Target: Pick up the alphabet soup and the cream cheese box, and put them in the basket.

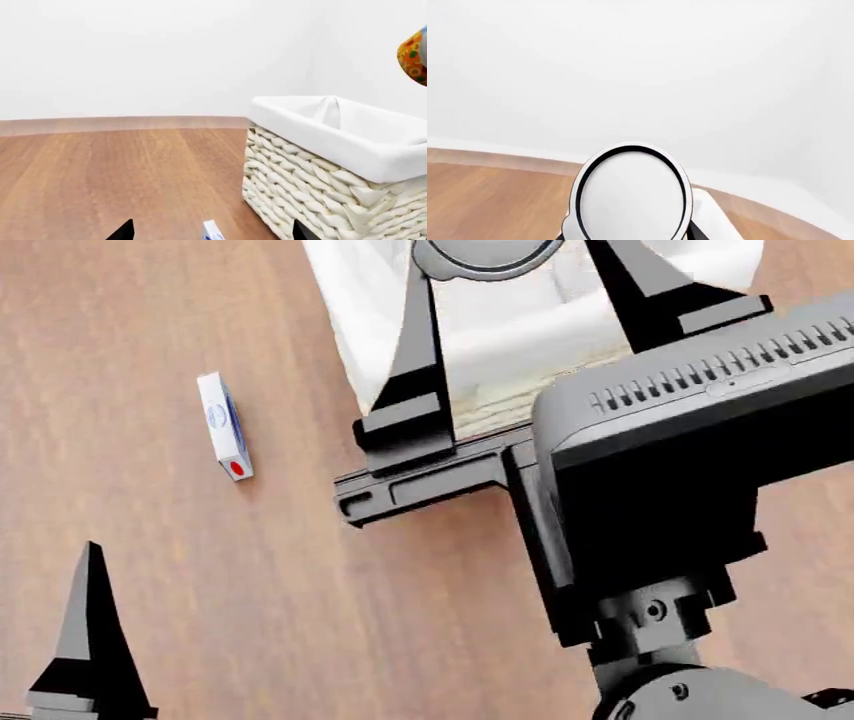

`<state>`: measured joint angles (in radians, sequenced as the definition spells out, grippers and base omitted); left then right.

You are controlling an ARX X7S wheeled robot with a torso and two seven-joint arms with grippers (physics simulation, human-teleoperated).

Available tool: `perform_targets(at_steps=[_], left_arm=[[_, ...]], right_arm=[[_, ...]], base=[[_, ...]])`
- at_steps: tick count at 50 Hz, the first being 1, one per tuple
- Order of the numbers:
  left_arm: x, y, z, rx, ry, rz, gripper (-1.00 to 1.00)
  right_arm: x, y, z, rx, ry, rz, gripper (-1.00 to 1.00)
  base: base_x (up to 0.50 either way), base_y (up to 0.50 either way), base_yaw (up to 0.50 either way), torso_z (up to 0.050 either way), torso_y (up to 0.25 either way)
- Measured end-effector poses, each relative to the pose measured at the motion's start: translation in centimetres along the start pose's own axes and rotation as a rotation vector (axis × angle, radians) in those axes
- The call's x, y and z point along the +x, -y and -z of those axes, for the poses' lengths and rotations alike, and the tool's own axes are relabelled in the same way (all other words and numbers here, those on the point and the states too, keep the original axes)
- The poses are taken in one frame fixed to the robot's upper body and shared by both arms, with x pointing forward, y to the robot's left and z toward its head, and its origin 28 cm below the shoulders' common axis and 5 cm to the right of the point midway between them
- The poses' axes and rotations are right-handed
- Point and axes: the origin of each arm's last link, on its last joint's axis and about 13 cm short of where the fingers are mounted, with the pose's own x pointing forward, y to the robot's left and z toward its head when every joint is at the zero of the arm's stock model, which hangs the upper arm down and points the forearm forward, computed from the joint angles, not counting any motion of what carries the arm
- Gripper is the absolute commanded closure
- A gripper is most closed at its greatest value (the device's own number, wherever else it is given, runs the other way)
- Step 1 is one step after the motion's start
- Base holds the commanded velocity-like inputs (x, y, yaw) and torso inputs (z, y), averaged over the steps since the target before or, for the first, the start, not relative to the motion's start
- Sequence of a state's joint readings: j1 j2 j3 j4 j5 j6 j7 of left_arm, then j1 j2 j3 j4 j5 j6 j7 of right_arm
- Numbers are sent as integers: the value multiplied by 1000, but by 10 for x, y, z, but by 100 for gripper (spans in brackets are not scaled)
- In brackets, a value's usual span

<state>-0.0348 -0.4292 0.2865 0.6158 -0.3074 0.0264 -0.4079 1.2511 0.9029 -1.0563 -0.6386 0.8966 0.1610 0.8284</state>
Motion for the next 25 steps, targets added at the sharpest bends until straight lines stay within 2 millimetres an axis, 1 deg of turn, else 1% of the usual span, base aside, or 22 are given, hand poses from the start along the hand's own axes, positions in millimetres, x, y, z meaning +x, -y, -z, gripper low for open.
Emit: perform_targets(at_steps=[9, 14, 19, 25], left_arm=[[-1, 1, -1, -4, 5, 7, -100], [-1, 2, -2, -7, 7, 10, -100], [-1, 2, -2, -10, 8, 13, -100], [-1, 3, -2, -13, 9, 15, -100]], right_arm=[[63, 22, -3, 84, -68, -30, 100], [93, 33, -6, 127, -133, -39, 100], [110, 39, -7, 165, -195, -42, 100], [121, 44, -6, 197, -255, -39, 100]], base=[[0, 0, 0, 0, 0], [0, 0, 0, 0, 0], [0, 0, 0, 0, 0], [0, 0, 0, 0, 0]])
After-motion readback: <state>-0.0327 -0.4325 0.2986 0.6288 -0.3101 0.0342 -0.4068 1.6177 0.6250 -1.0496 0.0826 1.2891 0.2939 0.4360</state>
